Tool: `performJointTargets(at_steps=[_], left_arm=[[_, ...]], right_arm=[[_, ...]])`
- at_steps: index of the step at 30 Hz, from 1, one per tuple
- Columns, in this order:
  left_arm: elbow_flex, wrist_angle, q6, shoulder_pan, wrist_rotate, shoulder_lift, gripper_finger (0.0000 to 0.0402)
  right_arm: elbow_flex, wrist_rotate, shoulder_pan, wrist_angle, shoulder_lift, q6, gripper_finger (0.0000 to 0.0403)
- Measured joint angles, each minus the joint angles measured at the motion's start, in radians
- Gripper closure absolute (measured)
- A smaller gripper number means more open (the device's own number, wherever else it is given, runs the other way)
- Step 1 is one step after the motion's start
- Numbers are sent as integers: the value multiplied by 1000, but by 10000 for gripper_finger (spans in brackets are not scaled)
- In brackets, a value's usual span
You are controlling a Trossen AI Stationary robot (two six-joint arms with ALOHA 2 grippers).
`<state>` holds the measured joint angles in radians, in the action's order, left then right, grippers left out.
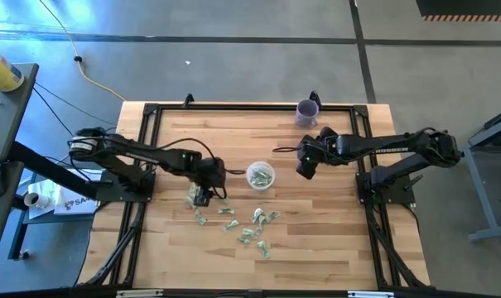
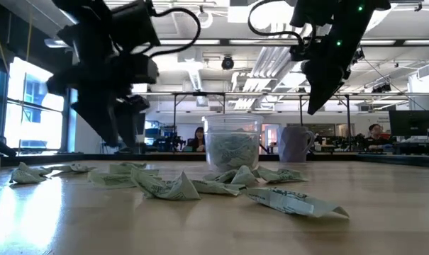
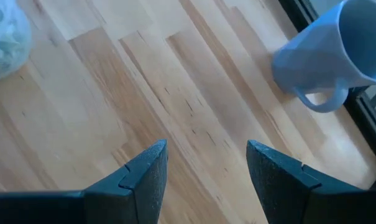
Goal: Pick and place Stevia / Truvia into bins
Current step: Put the green stevia packet into the transparent container
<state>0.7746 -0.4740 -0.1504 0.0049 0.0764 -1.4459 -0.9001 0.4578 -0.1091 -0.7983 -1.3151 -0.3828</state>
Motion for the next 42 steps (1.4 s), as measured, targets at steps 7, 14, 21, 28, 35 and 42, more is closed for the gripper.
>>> performJointTargets(at_steps=[7,14,21,28,35,42], left_arm=[[0,101,-22,-6,96,-103,148],[2,123,-39,-12,83,-174,200],[8,122,-62,-11,34,-188,309],[104,-21,-128,3,-109,-183,376],[330,-167,-309,155,-238,-175,359],[519,-70,-368,238,-27,-194,376]], right_arm=[[0,-24,-36,-12,0,54,194],[0,-30,-62,-18,0,77,194],[0,-23,-62,-32,0,78,194],[0,10,-60,-34,17,99,194],[0,61,-61,-79,134,69,195],[-2,76,-59,-157,196,-19,194]])
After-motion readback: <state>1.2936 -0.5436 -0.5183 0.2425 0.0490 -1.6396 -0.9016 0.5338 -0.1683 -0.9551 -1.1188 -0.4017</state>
